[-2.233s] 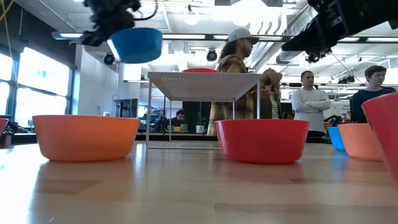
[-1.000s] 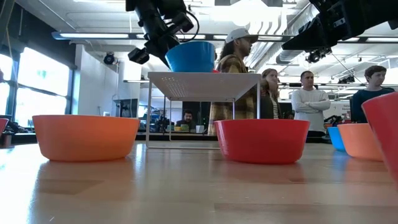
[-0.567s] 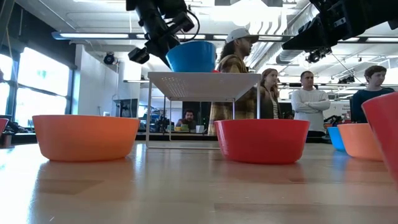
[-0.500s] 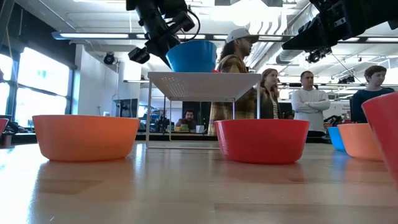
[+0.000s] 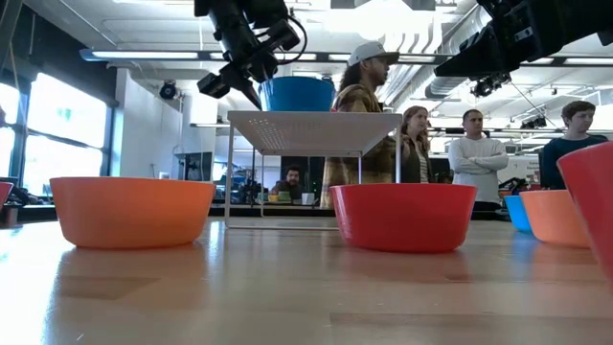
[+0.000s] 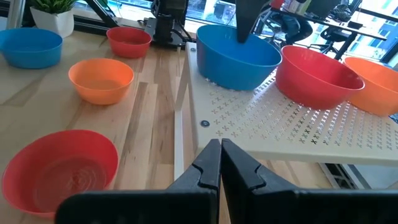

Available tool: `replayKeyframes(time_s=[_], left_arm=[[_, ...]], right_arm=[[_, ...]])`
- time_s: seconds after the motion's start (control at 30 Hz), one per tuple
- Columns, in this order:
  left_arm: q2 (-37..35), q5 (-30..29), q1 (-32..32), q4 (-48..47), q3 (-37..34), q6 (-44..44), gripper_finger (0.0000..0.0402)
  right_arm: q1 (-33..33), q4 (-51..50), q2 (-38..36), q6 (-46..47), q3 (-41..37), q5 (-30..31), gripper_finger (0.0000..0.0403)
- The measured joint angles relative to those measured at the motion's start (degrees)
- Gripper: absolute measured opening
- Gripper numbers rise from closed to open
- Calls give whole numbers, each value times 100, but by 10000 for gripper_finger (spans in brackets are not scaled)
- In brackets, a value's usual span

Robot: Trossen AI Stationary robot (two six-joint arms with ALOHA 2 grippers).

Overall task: Pick & Place Mini bowls
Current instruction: Stack the red bowl on top of the other red bowl on the shelf

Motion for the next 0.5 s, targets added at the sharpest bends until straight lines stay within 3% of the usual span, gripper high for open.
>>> replayKeyframes(time_s=[0.23, 0.5], left_arm=[[-4, 44, 2, -141, 86, 64, 108], [-61, -226, -68, -529, 780, 1262, 117]], right_arm=[[-1, 0, -1, 0, 0, 2, 0], [-2, 2, 0, 18, 0, 9, 0]])
